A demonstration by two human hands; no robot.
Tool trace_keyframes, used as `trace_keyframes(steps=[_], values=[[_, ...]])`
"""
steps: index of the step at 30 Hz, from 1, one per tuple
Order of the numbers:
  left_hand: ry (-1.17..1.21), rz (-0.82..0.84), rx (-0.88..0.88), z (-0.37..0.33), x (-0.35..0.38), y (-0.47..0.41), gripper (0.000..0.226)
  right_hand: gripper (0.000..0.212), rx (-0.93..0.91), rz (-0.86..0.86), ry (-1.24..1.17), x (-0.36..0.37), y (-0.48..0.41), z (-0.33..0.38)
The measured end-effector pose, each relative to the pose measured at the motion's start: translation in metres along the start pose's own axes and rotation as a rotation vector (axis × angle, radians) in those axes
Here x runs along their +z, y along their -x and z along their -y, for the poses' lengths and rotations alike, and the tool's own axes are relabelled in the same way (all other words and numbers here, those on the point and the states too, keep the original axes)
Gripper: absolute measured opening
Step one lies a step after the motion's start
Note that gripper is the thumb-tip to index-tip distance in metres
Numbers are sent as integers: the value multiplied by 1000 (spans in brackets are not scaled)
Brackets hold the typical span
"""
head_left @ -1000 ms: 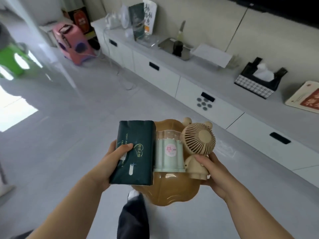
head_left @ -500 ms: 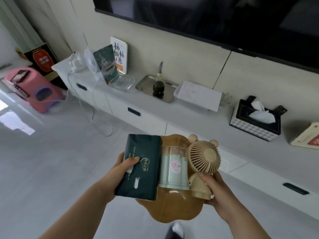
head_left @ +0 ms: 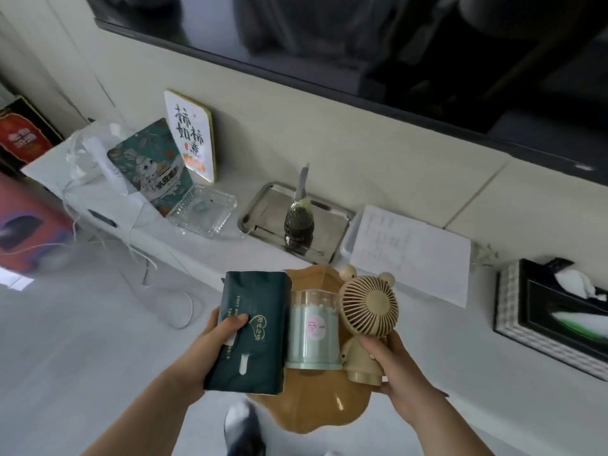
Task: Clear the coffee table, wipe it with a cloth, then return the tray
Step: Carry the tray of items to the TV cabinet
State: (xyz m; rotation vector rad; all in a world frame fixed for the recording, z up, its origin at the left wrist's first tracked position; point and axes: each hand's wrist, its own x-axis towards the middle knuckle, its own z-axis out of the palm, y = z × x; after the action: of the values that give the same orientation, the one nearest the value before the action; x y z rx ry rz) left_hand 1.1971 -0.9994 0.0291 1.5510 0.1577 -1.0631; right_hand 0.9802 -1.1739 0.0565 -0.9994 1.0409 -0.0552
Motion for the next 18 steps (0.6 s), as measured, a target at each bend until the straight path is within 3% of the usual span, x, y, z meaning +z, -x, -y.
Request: trace_keyframes(steps=[4, 9, 18], values=[[-91, 36, -21, -37, -9, -80, 32, 31, 26, -36, -50, 29, -76, 9], [-153, 237, -182, -70, -31, -145, 48, 24, 71, -98, -142, 68, -150, 2], [-183, 280, -232, -61, -36, -197, 56, 31, 80, -210, -160, 82, -186, -14]])
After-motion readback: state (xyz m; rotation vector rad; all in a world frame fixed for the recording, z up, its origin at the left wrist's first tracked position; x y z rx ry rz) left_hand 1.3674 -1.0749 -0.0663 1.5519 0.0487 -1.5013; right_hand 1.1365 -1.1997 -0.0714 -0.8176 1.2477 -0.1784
